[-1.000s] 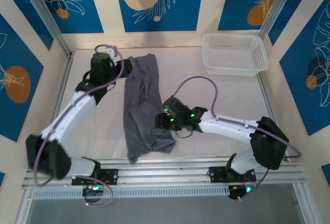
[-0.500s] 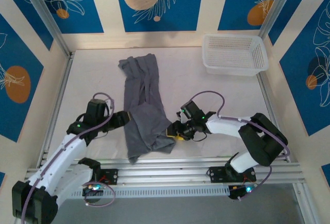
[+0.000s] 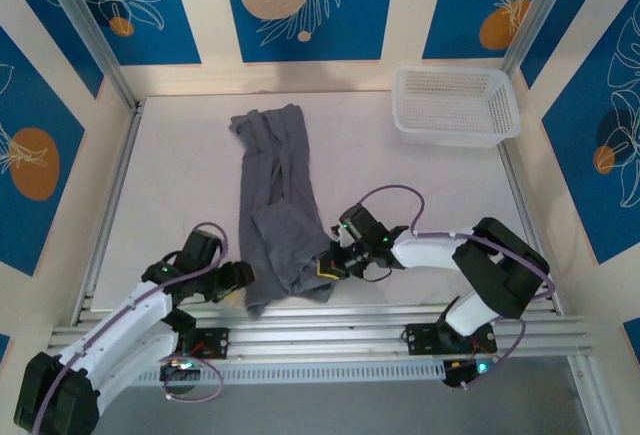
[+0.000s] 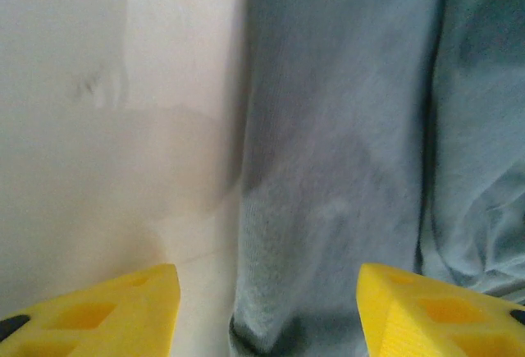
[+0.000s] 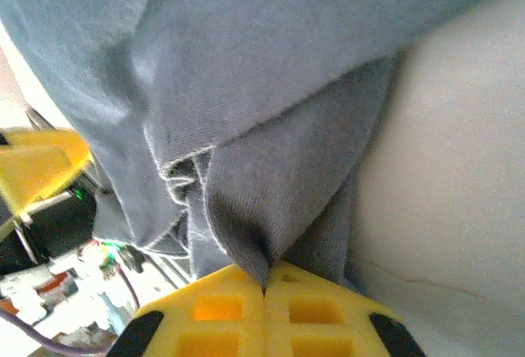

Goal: Fold the inside-out t-shirt
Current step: Fold the T-shirt at the top-center of the table.

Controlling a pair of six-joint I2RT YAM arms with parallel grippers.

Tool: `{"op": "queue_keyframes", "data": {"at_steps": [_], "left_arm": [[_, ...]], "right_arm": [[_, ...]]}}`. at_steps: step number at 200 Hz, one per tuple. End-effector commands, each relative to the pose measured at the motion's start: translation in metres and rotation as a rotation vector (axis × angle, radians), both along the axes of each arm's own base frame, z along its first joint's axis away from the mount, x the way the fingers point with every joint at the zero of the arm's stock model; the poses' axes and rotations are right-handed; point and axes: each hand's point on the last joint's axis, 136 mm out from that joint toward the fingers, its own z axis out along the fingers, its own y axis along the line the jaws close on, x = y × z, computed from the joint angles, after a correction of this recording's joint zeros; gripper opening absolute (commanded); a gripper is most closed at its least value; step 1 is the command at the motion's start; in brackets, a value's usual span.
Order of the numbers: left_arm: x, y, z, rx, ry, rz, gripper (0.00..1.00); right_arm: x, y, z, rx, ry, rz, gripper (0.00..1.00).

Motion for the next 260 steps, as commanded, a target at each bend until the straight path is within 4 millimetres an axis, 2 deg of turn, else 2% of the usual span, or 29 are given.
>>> {"op": "queue_keyframes", "data": {"at_steps": [1, 18, 50, 76, 92, 130, 162, 191, 206, 226, 242, 260], "left_arm": [[-0.007, -0.009, -0.002, -0.037, 0.050, 0.030, 0.58], [-0.004, -0.014, -0.003, -0.071, 0.034, 0.047, 0.56], [-0.001, -0.017, -0.005, -0.085, 0.037, 0.059, 0.40], [-0.001, -0.021, -0.006, -0.096, 0.045, 0.042, 0.36], [0.000, -0.028, -0.004, -0.117, 0.045, 0.020, 0.30], [0.003, -0.032, 0.005, -0.105, 0.015, -0.001, 0.00], [-0.005, -0.033, 0.004, -0.085, 0.030, -0.031, 0.00], [-0.021, -0.027, 0.018, 0.032, -0.025, -0.096, 0.00], [-0.023, -0.032, 0.029, 0.023, -0.074, -0.092, 0.00], [-0.014, -0.041, 0.052, 0.008, -0.149, -0.088, 0.00], [0.002, -0.038, 0.075, 0.075, -0.210, -0.083, 0.00], [0.025, -0.029, 0.101, 0.183, -0.277, -0.039, 0.00]], "right_arm": [[-0.002, 0.001, 0.015, 0.021, -0.017, -0.011, 0.00], [-0.003, -0.001, 0.018, 0.018, -0.029, -0.024, 0.00], [-0.003, -0.007, 0.018, 0.015, -0.040, -0.063, 0.00], [-0.002, -0.010, 0.014, 0.011, -0.030, -0.079, 0.00], [-0.002, -0.008, 0.013, 0.014, -0.025, -0.076, 0.00], [-0.004, -0.007, 0.009, 0.009, -0.013, -0.079, 0.00], [-0.011, -0.016, 0.003, -0.015, -0.005, -0.113, 0.00], [-0.042, -0.037, 0.005, -0.115, -0.028, -0.112, 0.00], [-0.055, -0.046, 0.014, -0.122, -0.033, -0.115, 0.00], [-0.055, -0.054, 0.040, -0.134, -0.075, -0.121, 0.00], [-0.039, -0.053, 0.068, -0.118, -0.137, -0.124, 0.00], [-0.011, -0.046, 0.099, -0.074, -0.194, -0.125, 0.00]]}}
